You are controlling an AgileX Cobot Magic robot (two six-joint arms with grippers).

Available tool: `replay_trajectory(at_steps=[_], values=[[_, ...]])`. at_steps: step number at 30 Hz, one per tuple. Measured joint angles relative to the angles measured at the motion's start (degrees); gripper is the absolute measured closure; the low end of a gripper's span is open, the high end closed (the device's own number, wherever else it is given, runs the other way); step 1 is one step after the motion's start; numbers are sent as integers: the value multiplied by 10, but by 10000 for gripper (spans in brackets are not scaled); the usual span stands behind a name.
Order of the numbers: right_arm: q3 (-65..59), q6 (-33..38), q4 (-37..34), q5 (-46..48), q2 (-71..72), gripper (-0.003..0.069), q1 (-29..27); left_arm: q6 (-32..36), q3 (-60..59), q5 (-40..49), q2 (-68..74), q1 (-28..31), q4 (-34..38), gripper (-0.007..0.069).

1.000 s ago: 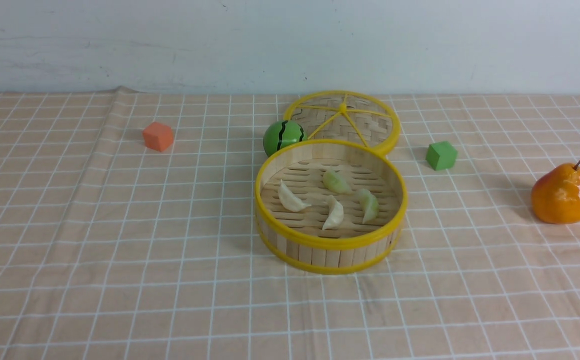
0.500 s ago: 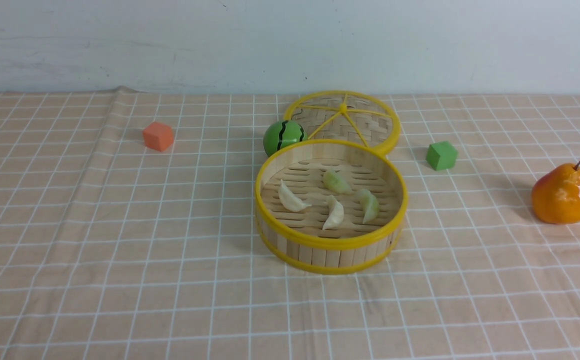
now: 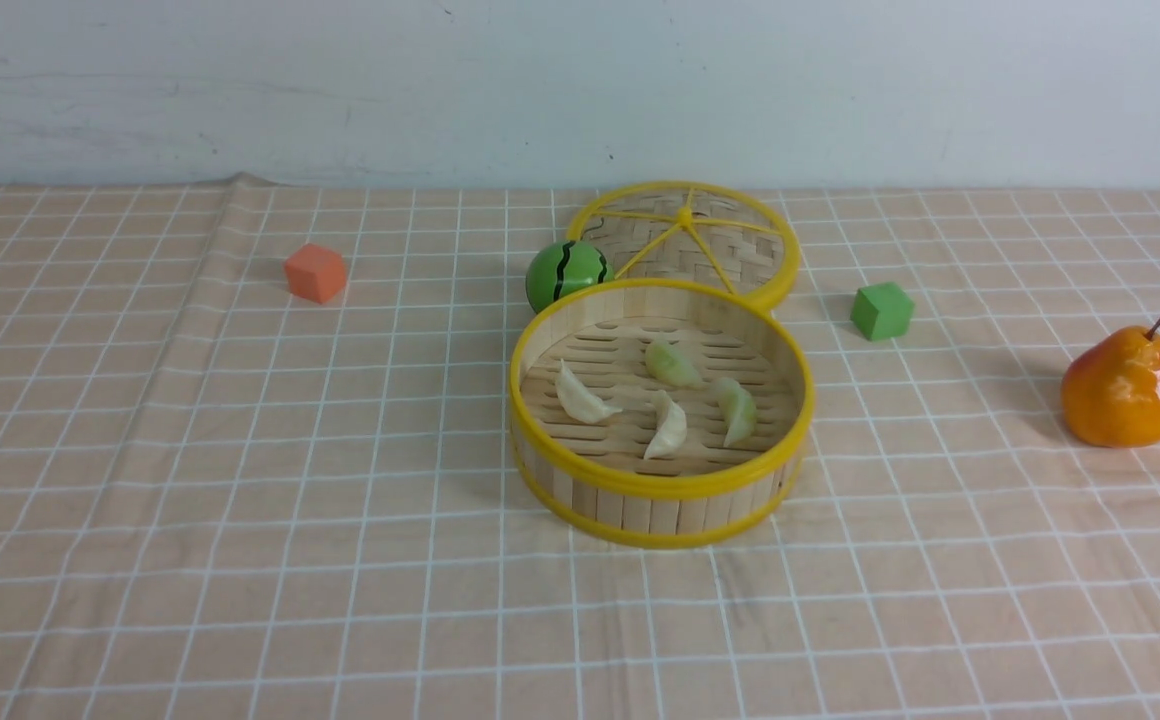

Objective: Put the dumplings into the steamer on the table with the brown tablecloth.

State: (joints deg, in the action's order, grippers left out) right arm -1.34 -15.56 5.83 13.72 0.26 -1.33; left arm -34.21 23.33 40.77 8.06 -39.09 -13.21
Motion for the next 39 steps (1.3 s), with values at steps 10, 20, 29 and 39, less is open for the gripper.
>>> replay_trajectory(at_steps=[10,20,29,39], values=[[0,1,7,63,3,680,-5,0,0,1,0,0,0,533],[4,5,5,83,3,680,28,0,0,1,0,0,0,517],[4,5,3,83,3,676,28,0,0,2,0,0,0,511],[4,5,3,83,3,668,28,0,0,3,0,0,0,498]])
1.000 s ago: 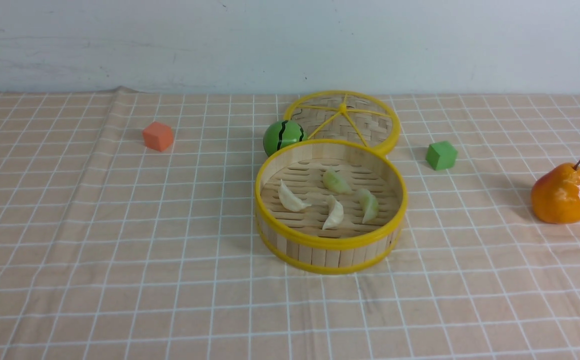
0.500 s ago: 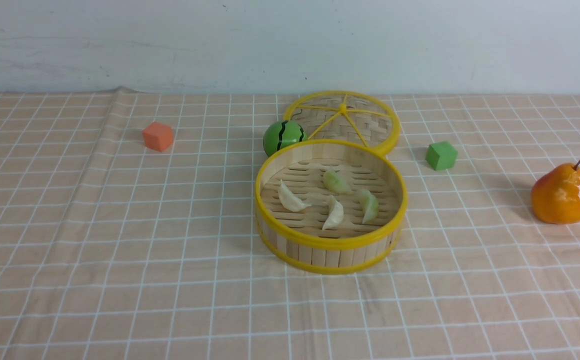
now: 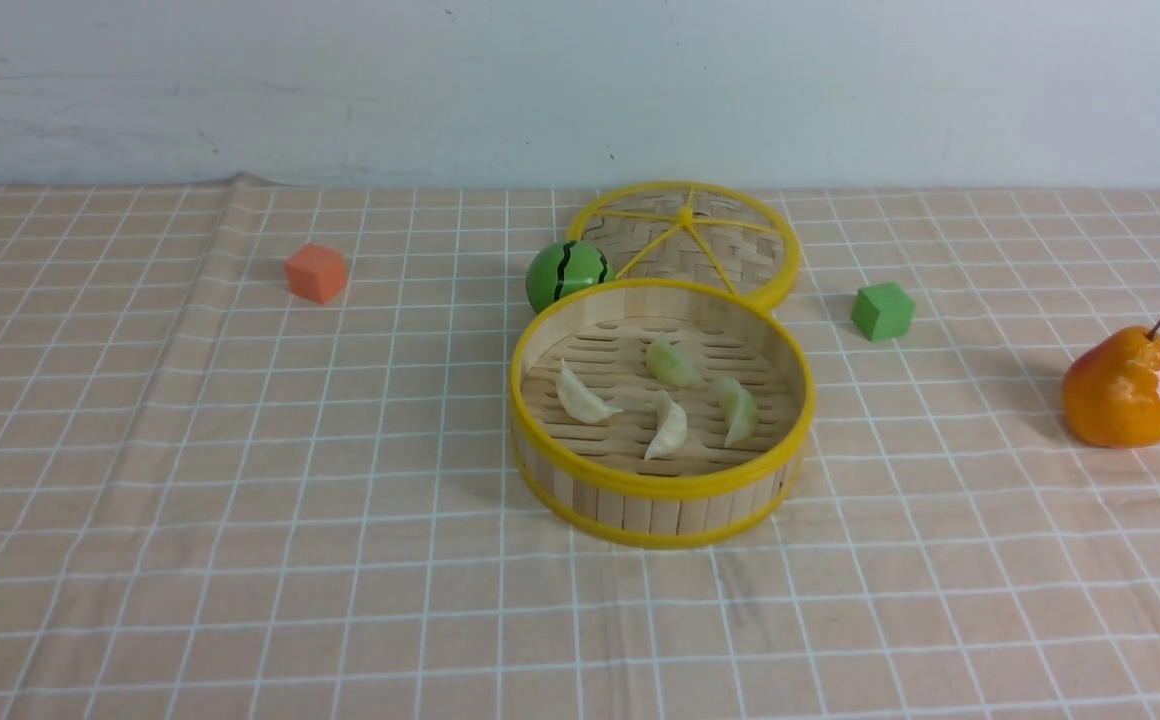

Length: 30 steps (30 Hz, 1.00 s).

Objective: Put the dumplings into the steamer on the table with the brown tablecloth.

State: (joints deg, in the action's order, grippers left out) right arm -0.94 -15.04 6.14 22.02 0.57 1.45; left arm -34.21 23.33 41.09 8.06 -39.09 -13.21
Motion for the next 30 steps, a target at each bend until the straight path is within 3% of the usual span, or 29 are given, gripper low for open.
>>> replay_trajectory(at_steps=[30], values=[[0,0,0,0,0,638,0,0,0,0,0,0,0,476]])
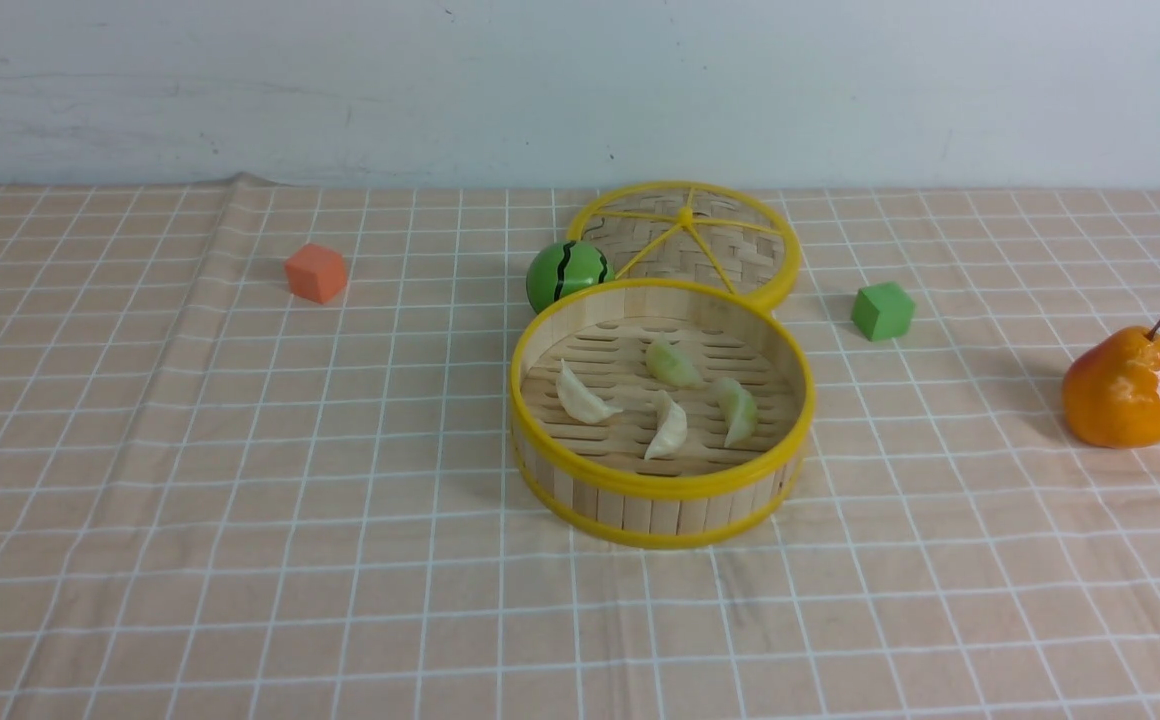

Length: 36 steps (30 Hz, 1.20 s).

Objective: Put the dumplings into the steamer on the table with the brown tablecloth.

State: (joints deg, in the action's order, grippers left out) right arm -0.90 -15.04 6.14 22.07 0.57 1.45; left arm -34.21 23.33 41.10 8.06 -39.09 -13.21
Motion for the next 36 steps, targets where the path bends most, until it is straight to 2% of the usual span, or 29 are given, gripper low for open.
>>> replay_trajectory(at_steps=[13,17,18,19,20,21,22,23,24,25,28,33,36], values=[[0,0,0,1,0,630,0,-1,0,-5,0,1,-2,463],[0,0,0,1,0,626,0,0,-14,-63,0,33,-2,540],[0,0,0,1,0,624,0,4,-21,-86,0,49,-1,571],[0,0,0,1,0,622,0,25,-40,-143,0,93,10,636],[0,0,0,1,0,621,0,29,-43,-150,0,98,11,638],[0,0,0,1,0,618,0,73,-73,-225,0,148,34,638],[0,0,0,1,0,618,0,73,-73,-225,0,154,34,638],[0,0,0,2,0,617,0,118,-105,-294,0,204,57,638],[0,0,0,2,0,616,0,123,-108,-302,0,204,60,638],[0,0,0,2,0,615,0,157,-138,-358,0,252,77,638],[0,0,0,2,0,613,0,184,-183,-424,-1,310,91,638],[0,0,0,2,0,606,0,189,-224,-434,-35,355,99,638],[0,0,0,2,0,603,0,189,-241,-396,-69,388,113,638]])
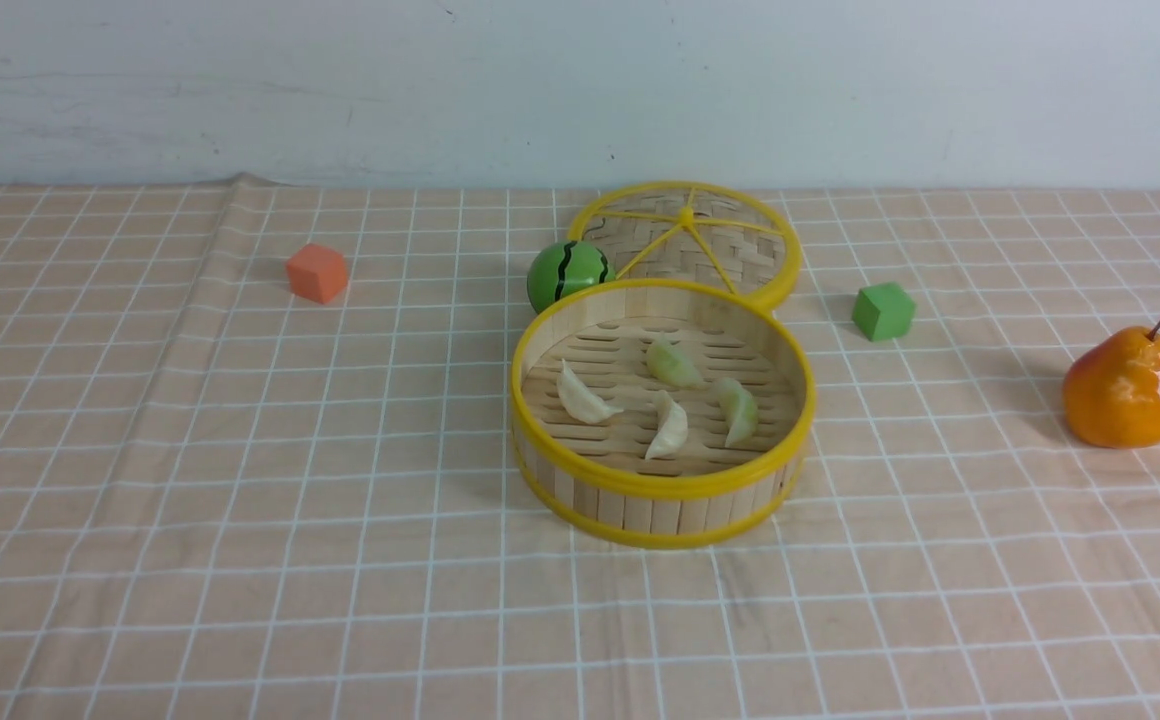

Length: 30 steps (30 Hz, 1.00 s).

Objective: Put the dumplings into the steamer on the table with the brown tablecloth.

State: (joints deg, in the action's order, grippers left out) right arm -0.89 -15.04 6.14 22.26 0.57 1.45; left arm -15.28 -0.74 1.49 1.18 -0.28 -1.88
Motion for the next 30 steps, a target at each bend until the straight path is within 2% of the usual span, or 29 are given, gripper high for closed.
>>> replay_trajectory(at_steps=[13,30], values=[[0,0,0,0,0,596,0,4,-11,194,-18,16,3,638],[0,0,0,0,0,575,0,19,-11,202,-18,16,3,638]])
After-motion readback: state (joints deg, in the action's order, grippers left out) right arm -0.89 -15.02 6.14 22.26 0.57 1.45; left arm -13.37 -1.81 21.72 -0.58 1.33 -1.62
